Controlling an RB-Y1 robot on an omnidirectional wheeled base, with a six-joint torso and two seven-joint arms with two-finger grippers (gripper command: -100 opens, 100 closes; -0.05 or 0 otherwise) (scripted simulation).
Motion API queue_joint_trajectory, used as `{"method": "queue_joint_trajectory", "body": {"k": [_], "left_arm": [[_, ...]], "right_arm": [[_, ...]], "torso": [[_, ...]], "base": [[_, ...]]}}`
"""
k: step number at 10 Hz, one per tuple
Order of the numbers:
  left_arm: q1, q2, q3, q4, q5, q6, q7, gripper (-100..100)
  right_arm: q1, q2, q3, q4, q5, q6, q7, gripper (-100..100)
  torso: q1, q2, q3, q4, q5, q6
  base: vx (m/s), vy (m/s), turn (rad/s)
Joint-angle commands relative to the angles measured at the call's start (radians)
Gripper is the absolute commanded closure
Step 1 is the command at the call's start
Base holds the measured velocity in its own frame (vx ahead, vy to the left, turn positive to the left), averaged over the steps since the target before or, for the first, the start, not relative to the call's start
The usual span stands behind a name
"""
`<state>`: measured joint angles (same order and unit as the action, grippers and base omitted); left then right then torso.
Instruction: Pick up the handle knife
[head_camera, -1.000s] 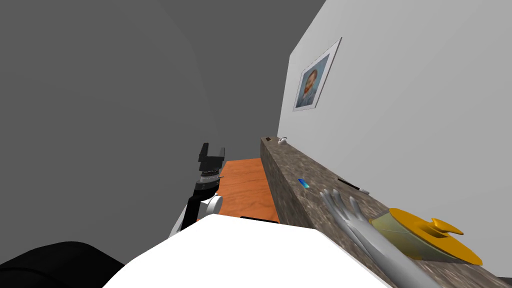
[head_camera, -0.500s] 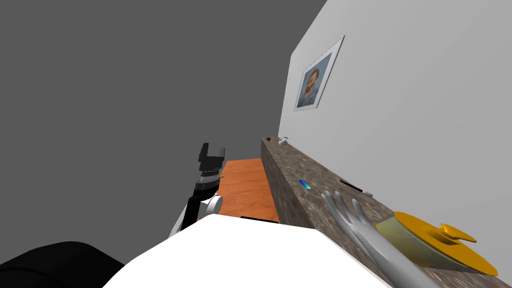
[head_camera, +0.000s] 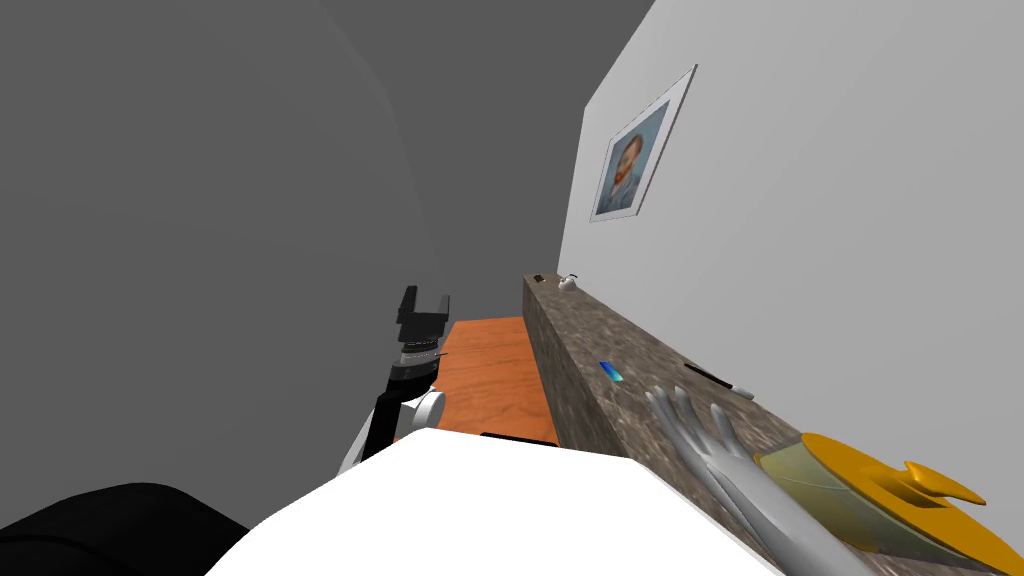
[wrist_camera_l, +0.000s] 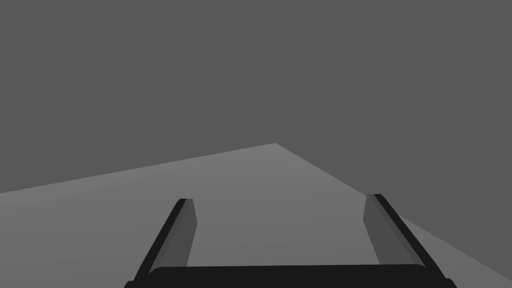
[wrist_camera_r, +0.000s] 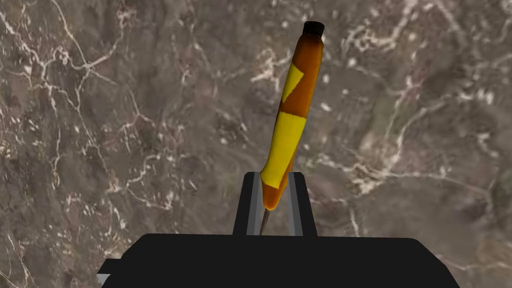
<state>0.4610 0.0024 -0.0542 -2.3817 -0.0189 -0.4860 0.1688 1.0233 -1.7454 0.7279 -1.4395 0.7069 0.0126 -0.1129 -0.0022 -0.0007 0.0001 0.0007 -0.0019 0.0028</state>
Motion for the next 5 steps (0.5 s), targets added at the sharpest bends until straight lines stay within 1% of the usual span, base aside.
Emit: {"method": "queue_joint_trajectory", "body": {"k": [1, 3, 4, 5], "left_arm": [[0.000, 0.000, 0.000, 0.000, 0.000, 0.000, 0.000, 0], [0.000, 0.000, 0.000, 0.000, 0.000, 0.000, 0.000, 0], [0.000, 0.000, 0.000, 0.000, 0.000, 0.000, 0.000, 0], [0.000, 0.000, 0.000, 0.000, 0.000, 0.000, 0.000, 0]], "right_arm": [[0.000, 0.000, 0.000, 0.000, 0.000, 0.000, 0.000, 100], [0.000, 0.000, 0.000, 0.000, 0.000, 0.000, 0.000, 100], [0.000, 0.000, 0.000, 0.000, 0.000, 0.000, 0.000, 0], [0.011, -0.037, -0.010, -0.025, -0.005, 0.001, -0.015, 100]], "torso": [[0.000, 0.000, 0.000, 0.000, 0.000, 0.000], [-0.001, 0.001, 0.001, 0.000, -0.001, 0.000], [-0.001, 0.001, 0.001, 0.000, -0.001, 0.000], [-0.001, 0.001, 0.001, 0.000, -0.001, 0.000]], "base": [[0.000, 0.000, 0.000], [0.000, 0.000, 0.000], [0.000, 0.000, 0.000], [-0.013, 0.012, -0.078]]}}
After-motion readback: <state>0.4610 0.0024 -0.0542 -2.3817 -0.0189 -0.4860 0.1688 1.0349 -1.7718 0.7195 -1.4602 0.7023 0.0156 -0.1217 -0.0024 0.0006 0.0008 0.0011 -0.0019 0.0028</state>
